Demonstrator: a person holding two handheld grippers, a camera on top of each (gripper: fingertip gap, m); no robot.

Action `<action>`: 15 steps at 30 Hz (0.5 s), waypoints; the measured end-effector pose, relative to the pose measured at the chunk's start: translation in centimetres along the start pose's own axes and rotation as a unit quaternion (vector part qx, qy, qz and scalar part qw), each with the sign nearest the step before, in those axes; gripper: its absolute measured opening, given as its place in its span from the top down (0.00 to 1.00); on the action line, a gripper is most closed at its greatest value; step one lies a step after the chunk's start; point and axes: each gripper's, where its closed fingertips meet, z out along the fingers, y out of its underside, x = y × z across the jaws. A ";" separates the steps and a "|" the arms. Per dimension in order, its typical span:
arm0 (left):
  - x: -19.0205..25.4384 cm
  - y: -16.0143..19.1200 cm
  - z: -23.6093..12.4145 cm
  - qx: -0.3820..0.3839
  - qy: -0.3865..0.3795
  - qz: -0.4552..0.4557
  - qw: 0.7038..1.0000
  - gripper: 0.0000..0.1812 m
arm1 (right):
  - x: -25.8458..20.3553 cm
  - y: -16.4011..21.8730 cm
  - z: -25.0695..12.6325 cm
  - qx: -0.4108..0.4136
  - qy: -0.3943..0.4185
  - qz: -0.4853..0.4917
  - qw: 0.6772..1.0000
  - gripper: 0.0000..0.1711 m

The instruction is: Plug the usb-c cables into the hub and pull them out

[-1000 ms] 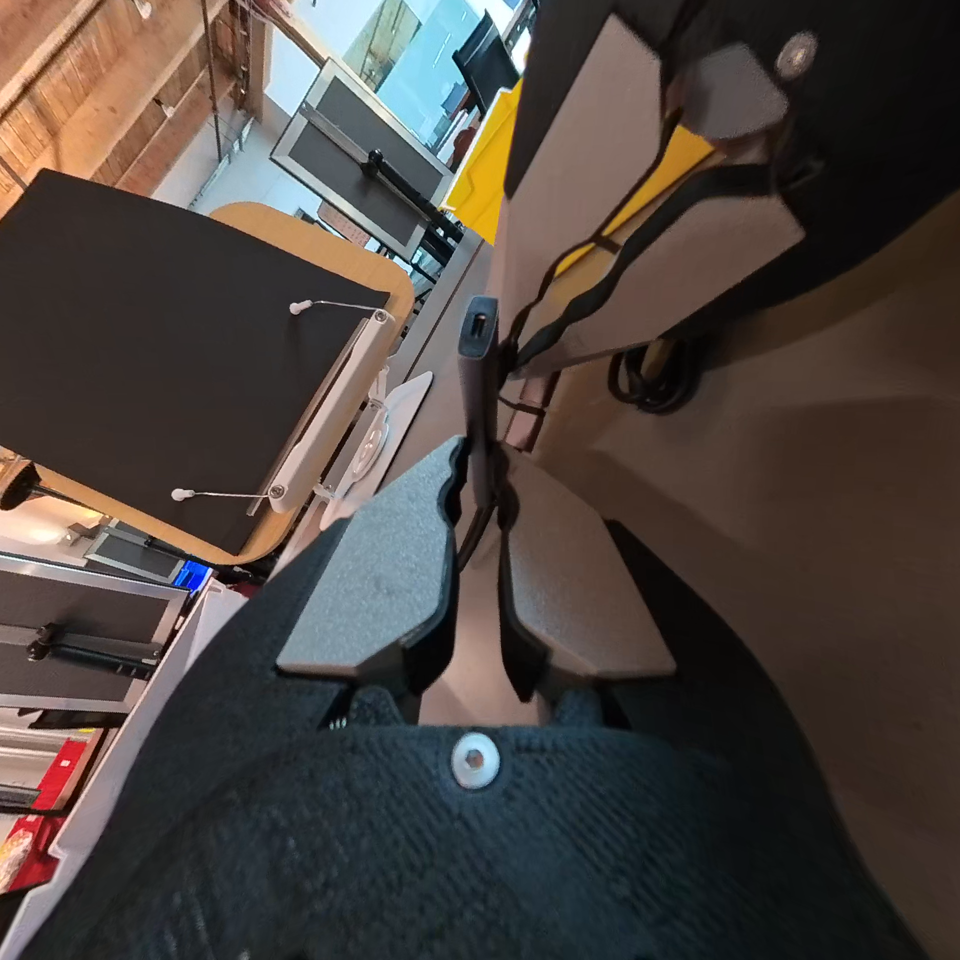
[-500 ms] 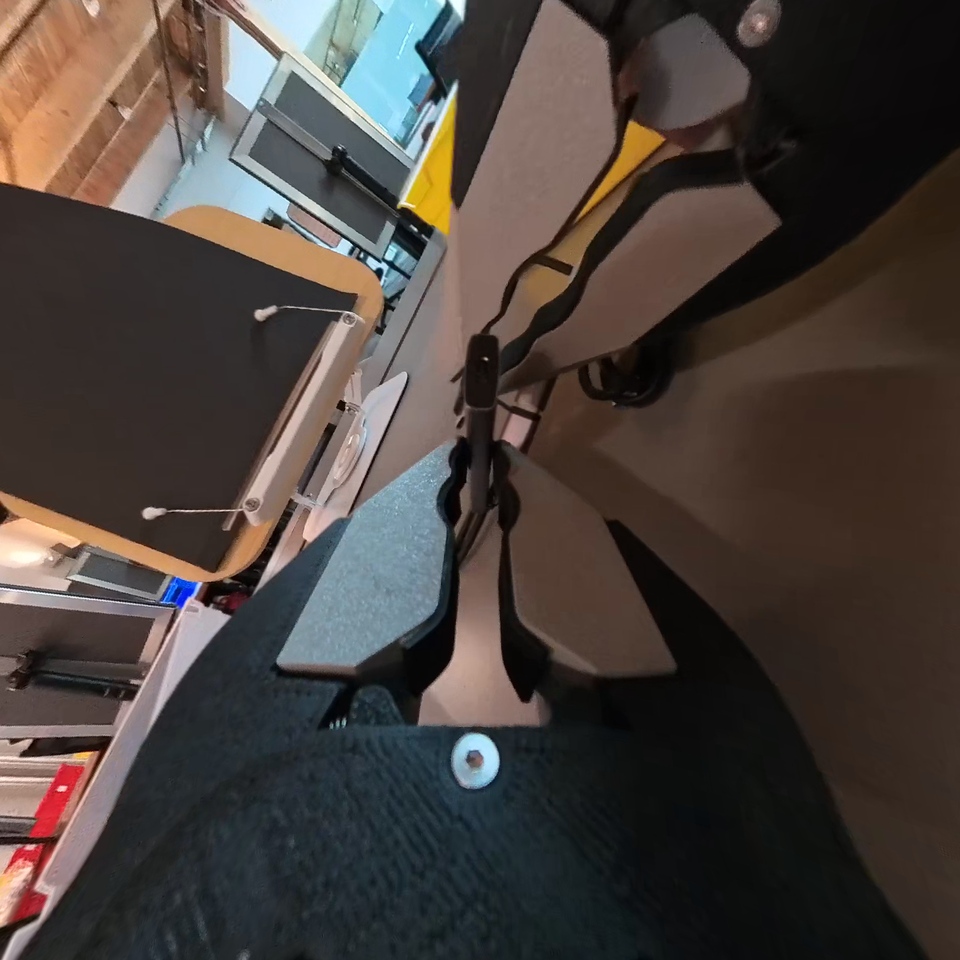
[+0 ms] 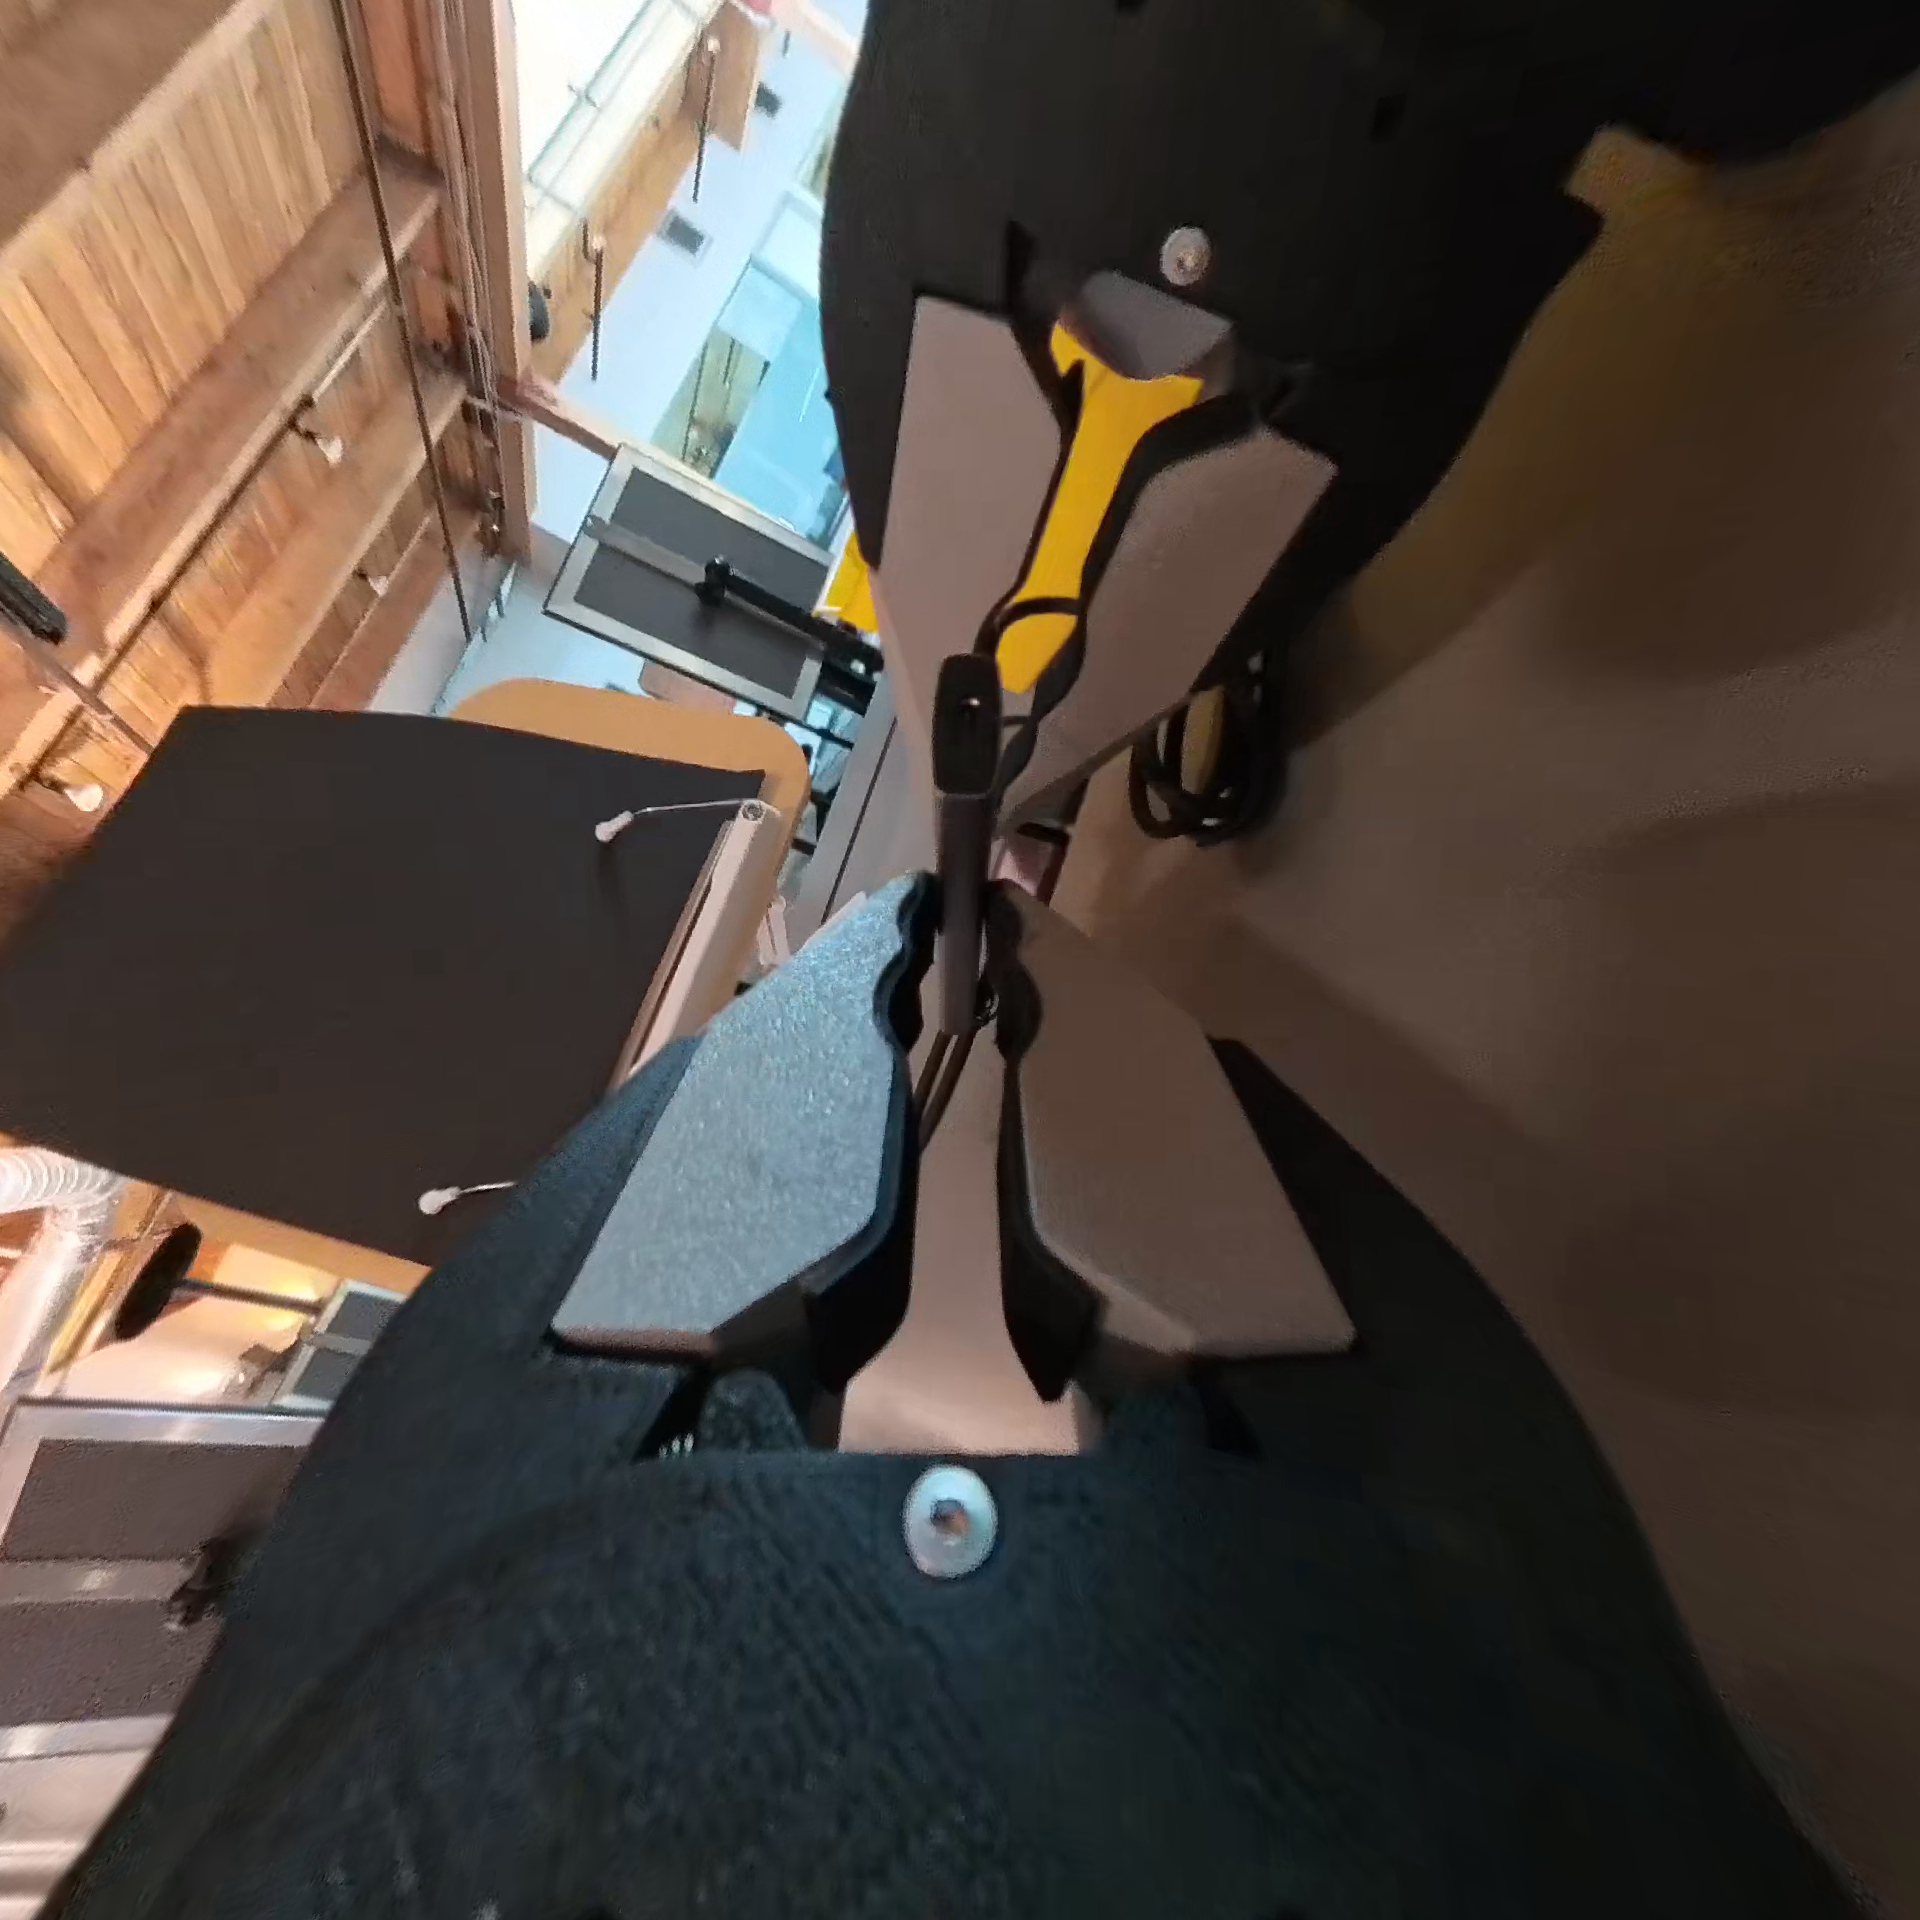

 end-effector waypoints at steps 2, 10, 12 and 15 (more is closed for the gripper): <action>-0.2 -0.2 -0.2 0.006 -0.004 -0.005 1.000 0.96 | 0.0 -0.1 -0.2 -0.001 -0.004 -0.002 1.000 0.97; -1.3 -0.1 -0.2 -0.006 -0.046 0.015 0.999 0.96 | 0.8 -0.9 -0.7 -0.004 0.022 -0.015 1.000 0.98; -1.4 0.1 -0.2 -0.012 -0.048 0.010 0.999 0.96 | 1.0 -1.0 -0.6 -0.010 0.029 -0.019 0.999 0.97; -1.6 0.2 -0.2 -0.014 -0.051 0.006 0.999 0.96 | 1.2 -0.9 -0.5 -0.029 0.036 -0.024 0.999 0.97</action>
